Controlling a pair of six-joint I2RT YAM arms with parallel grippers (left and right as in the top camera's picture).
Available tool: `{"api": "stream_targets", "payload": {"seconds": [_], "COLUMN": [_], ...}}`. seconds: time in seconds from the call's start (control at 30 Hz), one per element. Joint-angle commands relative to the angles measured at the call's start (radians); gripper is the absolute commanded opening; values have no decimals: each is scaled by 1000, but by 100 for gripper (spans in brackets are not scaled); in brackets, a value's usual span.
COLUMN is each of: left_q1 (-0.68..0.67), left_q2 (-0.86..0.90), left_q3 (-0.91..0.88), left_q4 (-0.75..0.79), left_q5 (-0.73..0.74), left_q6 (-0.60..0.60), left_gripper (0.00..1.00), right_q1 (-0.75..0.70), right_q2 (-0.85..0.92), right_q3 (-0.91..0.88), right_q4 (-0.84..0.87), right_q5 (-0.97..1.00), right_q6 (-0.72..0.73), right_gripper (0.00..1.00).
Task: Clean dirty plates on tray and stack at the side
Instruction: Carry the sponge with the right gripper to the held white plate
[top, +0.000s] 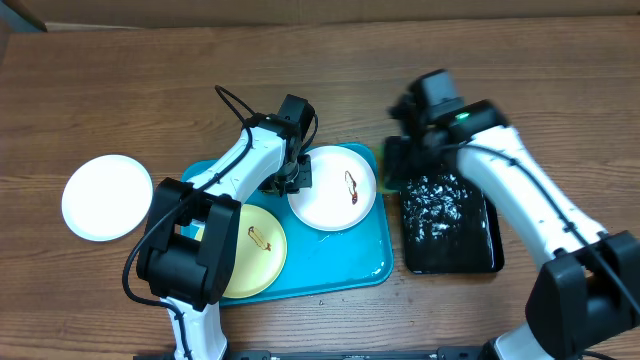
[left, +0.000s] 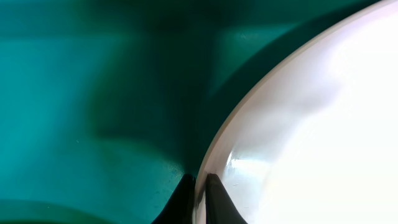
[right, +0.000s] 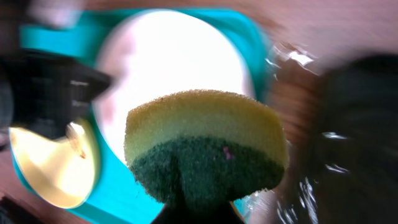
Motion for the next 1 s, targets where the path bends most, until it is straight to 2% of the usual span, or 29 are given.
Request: {"api": "stream_targets", "payload": {"seconds": [0.0, 0.1, 0.17, 0.47, 0.87, 0.97], "left_q1": [13, 13, 13, 13, 13, 13], "left_q2": [21, 21, 21, 21, 21, 21], "left_q3": [-18, -18, -18, -18, -18, -18], "left_q4": [-8, -12, -14, -13, -14, -16], "left_q5": [-46, -46, -47, -47, -47, -47], "left_q6": [-26, -26, -26, -26, -26, -26], "left_gripper": [5, 5, 5, 5, 4, 4], "right_q1": [105, 174, 195, 204, 204, 204], "right_q2": [-21, 0, 22, 155, 246, 265], "right_q3": [19, 18, 18, 18, 18, 18], "right_q4": [59, 98, 113, 135, 131, 134], "right_q5": [119, 301, 323, 332, 373, 372], "right_q6": [25, 80, 79, 76, 76, 76], "right_gripper": [4, 4, 4, 4, 4, 6]}}
